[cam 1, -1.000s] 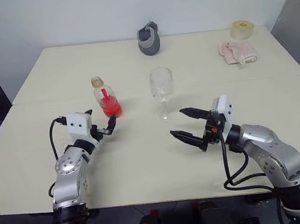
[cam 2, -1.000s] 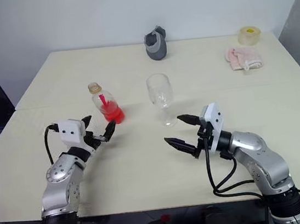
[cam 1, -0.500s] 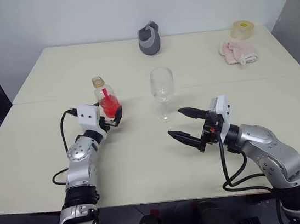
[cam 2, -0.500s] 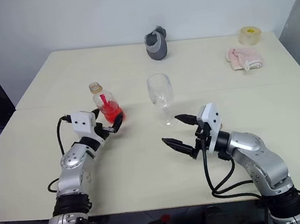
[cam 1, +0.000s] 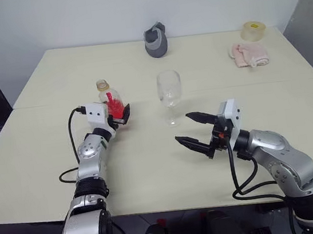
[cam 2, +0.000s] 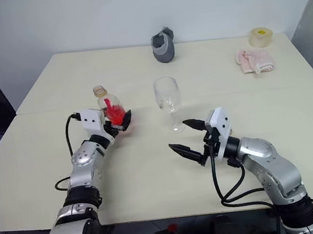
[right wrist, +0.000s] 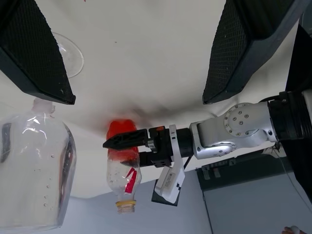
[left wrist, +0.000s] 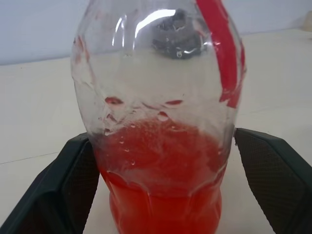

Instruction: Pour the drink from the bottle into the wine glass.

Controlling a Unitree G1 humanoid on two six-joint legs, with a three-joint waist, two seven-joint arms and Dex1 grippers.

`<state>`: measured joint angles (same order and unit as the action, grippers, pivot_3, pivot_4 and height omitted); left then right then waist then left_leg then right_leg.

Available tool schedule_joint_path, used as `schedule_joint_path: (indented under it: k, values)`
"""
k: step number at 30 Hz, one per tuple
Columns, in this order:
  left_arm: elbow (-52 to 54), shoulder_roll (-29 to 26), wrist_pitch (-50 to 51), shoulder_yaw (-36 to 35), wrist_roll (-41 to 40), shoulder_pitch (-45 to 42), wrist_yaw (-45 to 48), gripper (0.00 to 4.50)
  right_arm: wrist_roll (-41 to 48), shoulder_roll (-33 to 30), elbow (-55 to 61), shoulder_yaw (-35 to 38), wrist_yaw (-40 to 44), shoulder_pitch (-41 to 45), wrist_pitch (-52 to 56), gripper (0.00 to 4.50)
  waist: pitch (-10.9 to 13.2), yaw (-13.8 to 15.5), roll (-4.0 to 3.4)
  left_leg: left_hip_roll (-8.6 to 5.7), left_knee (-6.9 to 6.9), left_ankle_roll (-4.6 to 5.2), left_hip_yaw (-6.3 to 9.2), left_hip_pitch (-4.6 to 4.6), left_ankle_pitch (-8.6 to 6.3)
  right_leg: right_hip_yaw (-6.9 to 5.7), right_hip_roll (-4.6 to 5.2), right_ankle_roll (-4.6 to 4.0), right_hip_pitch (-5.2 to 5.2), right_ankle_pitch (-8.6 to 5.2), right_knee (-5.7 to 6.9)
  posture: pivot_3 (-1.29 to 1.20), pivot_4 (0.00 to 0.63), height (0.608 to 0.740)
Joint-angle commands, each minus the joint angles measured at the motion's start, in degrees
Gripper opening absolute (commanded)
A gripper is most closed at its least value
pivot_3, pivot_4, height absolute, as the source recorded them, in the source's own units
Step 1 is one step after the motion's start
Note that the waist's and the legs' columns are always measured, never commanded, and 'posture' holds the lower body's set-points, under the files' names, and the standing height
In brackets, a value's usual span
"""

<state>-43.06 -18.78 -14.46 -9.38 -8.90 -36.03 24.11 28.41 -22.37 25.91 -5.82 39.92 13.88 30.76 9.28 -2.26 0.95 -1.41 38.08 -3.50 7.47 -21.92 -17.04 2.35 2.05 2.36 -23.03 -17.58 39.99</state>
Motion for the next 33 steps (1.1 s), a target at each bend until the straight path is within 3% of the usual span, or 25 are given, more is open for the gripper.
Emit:
schedule_joint_path:
  k: [1,12,15,19,22,26,33]
  values:
    - [-2.5,-0.8,-2.8,-0.9,0.2,-2.5,-0.6,4.5,1.2,0.0,2.3,0.4,-0.3,1.2,0.0,4.47,0.0,0.0,0.0,0.0,0.0,0.0,0.01,0.0,0.0,-0.01,0.0,0.0,0.0,0.0,0.0,0.0,0.15,0.74]
    - [-12.8,-0.4,-7.6,-1.0,0.0,-9.1,-0.7,4.5,1.0,0.1,1.7,0.2,-0.6,1.9,0.1,4.47,0.0,-0.1,0.01,-0.06,0.01,0.0,0.01,-0.02,0.0,-0.01,-0.01,0.0,-0.02,0.0,0.02,0.0,0.15,0.74]
    - [-13.1,0.0,-8.1,-1.2,-0.7,-9.7,0.3,3.9,0.6,0.3,1.4,0.1,-0.9,1.9,-0.3,4.5,0.0,-0.2,0.01,-0.05,0.01,0.0,0.01,-0.02,0.0,-0.01,-0.01,0.0,-0.03,0.0,0.03,0.0,0.15,0.74]
    - [-11.3,-0.3,-7.8,-1.5,-1.3,-8.8,1.3,2.73,0.4,0.6,1.3,0.1,-1.3,1.7,-0.6,4.5,0.0,-0.2,0.01,-0.04,0.02,0.0,0.01,-0.04,0.01,-0.01,-0.01,0.0,-0.05,0.0,0.03,0.0,0.15,0.74]
    - [-9.8,-0.8,-7.3,-1.8,-1.5,-7.9,1.9,2.23,0.3,0.7,1.3,0.0,-1.4,1.6,-0.8,4.5,0.0,-0.2,0.01,-0.04,0.02,0.0,0.01,-0.04,0.01,-0.01,-0.01,0.0,-0.05,0.0,0.04,0.0,0.15,0.74]
    - [-5.4,-1.4,-5.8,-2.4,-1.8,-5.5,2.6,1.94,0.0,1.1,1.0,-0.4,-1.5,1.4,-1.3,4.5,0.0,-0.6,0.01,-0.02,0.01,0.0,0.04,-0.04,0.01,-0.01,-0.01,0.0,-0.07,0.0,0.04,0.0,0.15,0.74]
    - [2.7,-2.3,-1.6,-2.4,-2.0,-1.8,2.4,1.85,-0.8,1.4,0.0,-0.8,-1.6,1.9,-2.1,4.5,0.0,-0.9,0.0,0.01,0.01,0.0,0.06,-0.04,0.01,0.0,0.0,0.0,-0.08,0.0,0.07,0.0,0.15,0.74]
